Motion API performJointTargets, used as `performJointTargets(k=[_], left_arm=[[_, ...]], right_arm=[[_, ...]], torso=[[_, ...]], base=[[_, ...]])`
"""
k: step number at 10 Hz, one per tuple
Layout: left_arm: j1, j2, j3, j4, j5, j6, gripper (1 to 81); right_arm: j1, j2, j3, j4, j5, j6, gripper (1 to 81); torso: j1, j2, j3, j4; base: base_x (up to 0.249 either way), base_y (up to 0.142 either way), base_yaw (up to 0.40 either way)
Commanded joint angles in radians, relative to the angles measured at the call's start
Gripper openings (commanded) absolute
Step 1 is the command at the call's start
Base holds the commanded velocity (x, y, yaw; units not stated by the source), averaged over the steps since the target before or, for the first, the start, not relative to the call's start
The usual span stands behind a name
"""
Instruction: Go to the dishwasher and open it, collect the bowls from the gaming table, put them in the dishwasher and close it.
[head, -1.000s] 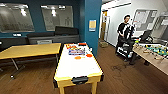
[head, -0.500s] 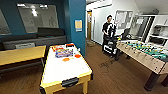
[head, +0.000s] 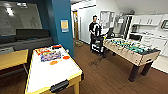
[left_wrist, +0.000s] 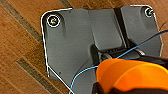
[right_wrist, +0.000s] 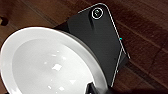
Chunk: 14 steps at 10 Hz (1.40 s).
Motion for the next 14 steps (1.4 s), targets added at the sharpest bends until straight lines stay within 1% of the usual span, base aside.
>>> performJointTargets(k=[1,4,7,8,10,11,14], left_arm=[[-0.048,0.010,-0.012,0.008,0.057,0.009,1.0],[-0.048,0.036,-0.055,0.018,0.057,0.009,1.0],[-0.049,0.041,-0.061,0.018,0.059,0.009,1.0],[-0.049,0.044,-0.078,0.018,0.062,0.008,1.0],[-0.049,0.062,-0.131,0.022,0.066,0.008,1.0],[-0.049,0.069,-0.155,0.022,0.068,0.008,1.0],[-0.049,0.073,-0.156,0.022,0.068,0.009,1.0]], right_arm=[[0.044,-0.012,-0.009,-0.015,-0.047,-0.004,1.0],[0.042,-0.002,-0.021,-0.017,-0.045,-0.004,1.0],[0.041,0.002,-0.040,-0.026,-0.045,-0.004,1.0],[0.042,0.014,-0.067,-0.032,-0.047,-0.004,1.0],[0.042,0.054,-0.169,-0.040,-0.053,-0.004,1.0],[0.041,0.067,-0.202,-0.046,-0.053,-0.004,1.0],[0.036,0.068,-0.192,-0.046,-0.053,-0.004,1.0]], torso=[[0.000,0.000,0.000,0.000],[0.000,0.000,0.000,0.000],[0.000,0.000,0.000,0.000],[0.000,0.000,0.000,0.000],[0.000,0.000,0.000,0.000],[0.000,0.000,0.000,0.000],[0.000,0.000,0.000,0.000]], base=[[0.000,0.000,-0.395],[0.000,0.000,-0.395],[0.000,0.000,-0.396],[0.000,0.000,-0.395],[0.000,0.000,-0.396],[0.000,0.000,-0.395],[0.000,0.000,-0.396]])
